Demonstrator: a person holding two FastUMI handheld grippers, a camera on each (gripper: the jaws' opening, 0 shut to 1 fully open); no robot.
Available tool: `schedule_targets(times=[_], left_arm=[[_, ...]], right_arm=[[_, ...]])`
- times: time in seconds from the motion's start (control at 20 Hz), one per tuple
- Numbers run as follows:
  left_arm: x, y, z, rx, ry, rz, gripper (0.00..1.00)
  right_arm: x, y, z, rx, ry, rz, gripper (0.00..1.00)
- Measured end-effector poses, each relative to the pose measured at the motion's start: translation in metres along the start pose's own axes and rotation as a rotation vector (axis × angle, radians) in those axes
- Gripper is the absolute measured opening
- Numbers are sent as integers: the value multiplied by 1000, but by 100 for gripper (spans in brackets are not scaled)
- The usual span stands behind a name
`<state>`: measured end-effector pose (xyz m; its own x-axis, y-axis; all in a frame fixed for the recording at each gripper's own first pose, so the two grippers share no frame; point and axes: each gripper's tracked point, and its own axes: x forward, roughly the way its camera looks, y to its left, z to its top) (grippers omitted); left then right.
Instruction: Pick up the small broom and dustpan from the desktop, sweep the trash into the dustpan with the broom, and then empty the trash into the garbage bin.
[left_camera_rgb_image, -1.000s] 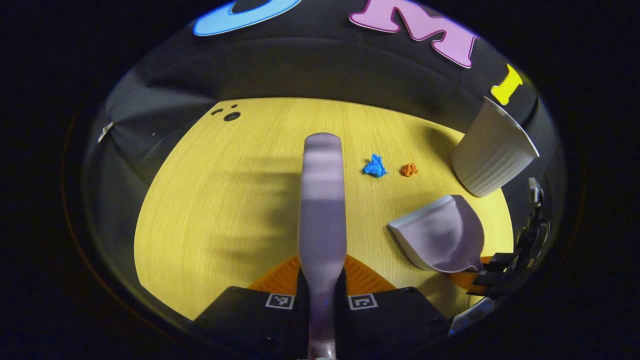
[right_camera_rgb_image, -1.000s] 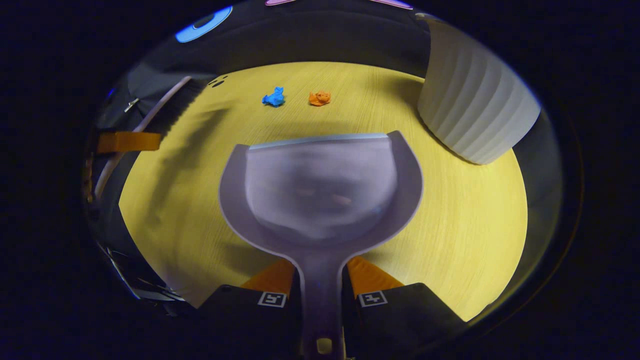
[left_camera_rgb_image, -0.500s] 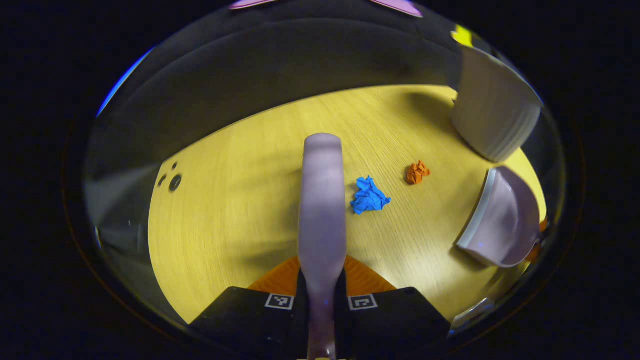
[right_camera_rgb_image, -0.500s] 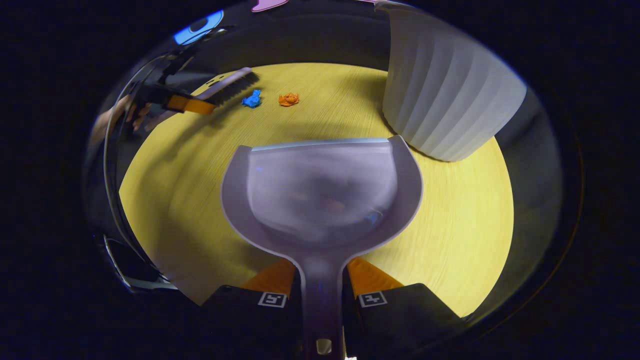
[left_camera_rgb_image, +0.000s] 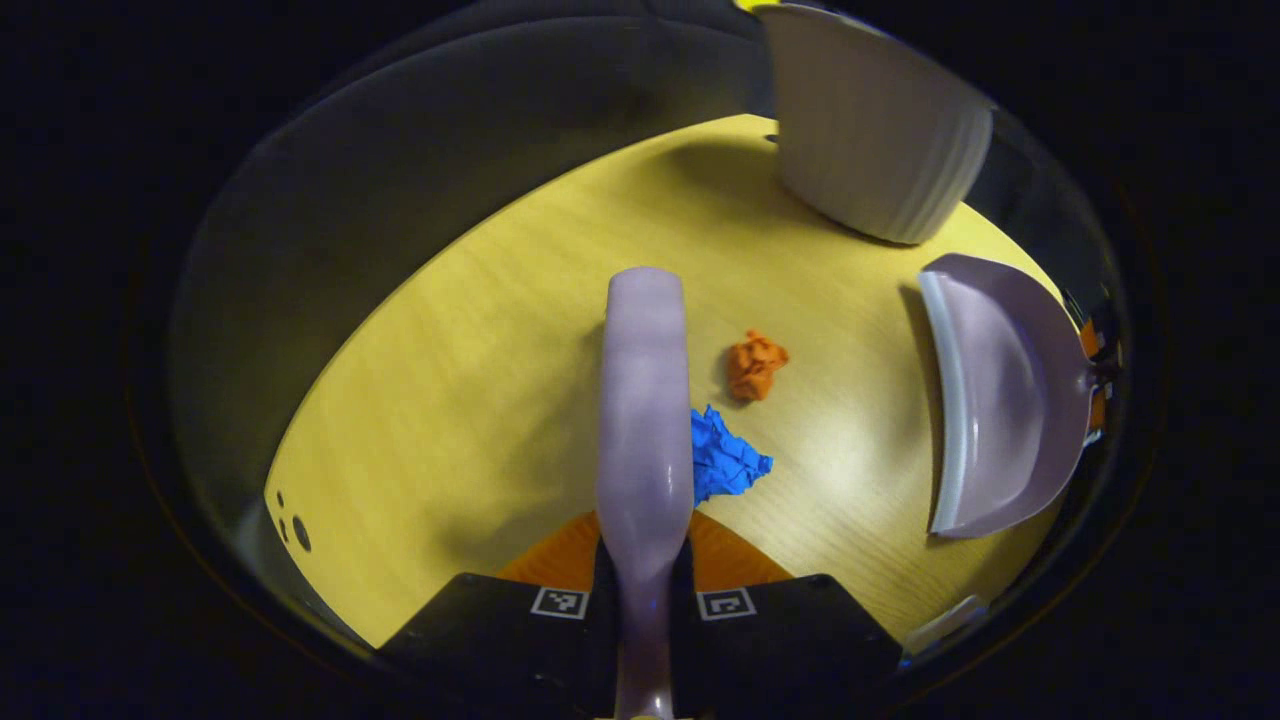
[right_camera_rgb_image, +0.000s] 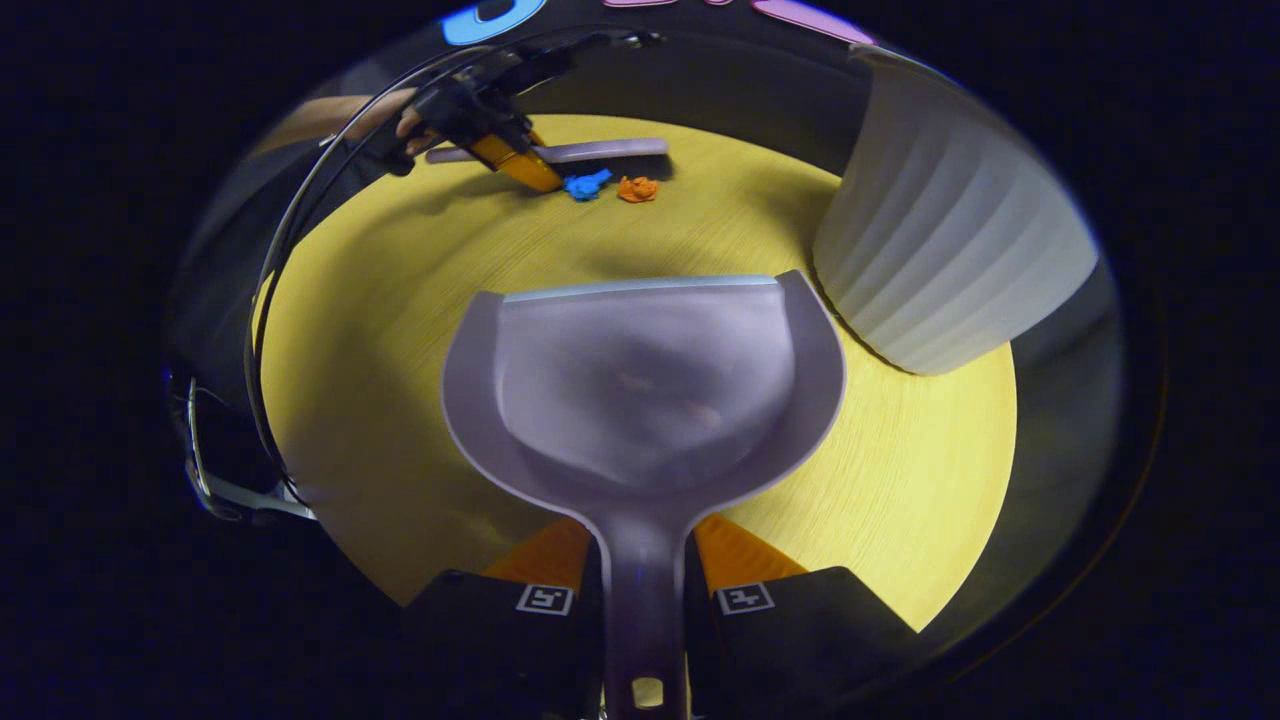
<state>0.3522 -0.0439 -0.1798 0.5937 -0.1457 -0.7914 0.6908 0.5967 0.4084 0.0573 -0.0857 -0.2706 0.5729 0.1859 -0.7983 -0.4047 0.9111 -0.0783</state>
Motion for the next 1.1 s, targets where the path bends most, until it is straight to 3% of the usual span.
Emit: schedule_targets(times=[0.15, 0.3, 0.45, 0.65, 0.85, 1.0, 1.1], left_arm=[[1, -30, 6, 63, 6, -89, 25], [-5, -63, 6, 66, 13, -168, 25], [-9, -101, 3, 83, 23, -257, 25], [-30, -154, 8, 10, 13, -342, 25], [-46, -189, 4, -47, 34, -422, 25], [-55, -192, 12, -61, -29, -356, 24], [-67, -185, 16, -130, -68, -312, 25]], right_arm=[[0, -1, -1, -9, -5, -4, 37], [2, 0, -1, -19, -15, -12, 41], [2, -3, -4, -25, -21, -14, 37], [1, -7, -8, -44, -12, -31, 34], [8, -15, -10, -61, -34, -41, 37], [12, -16, -14, -51, -39, -37, 37], [14, -20, -23, -35, -36, -31, 37]])
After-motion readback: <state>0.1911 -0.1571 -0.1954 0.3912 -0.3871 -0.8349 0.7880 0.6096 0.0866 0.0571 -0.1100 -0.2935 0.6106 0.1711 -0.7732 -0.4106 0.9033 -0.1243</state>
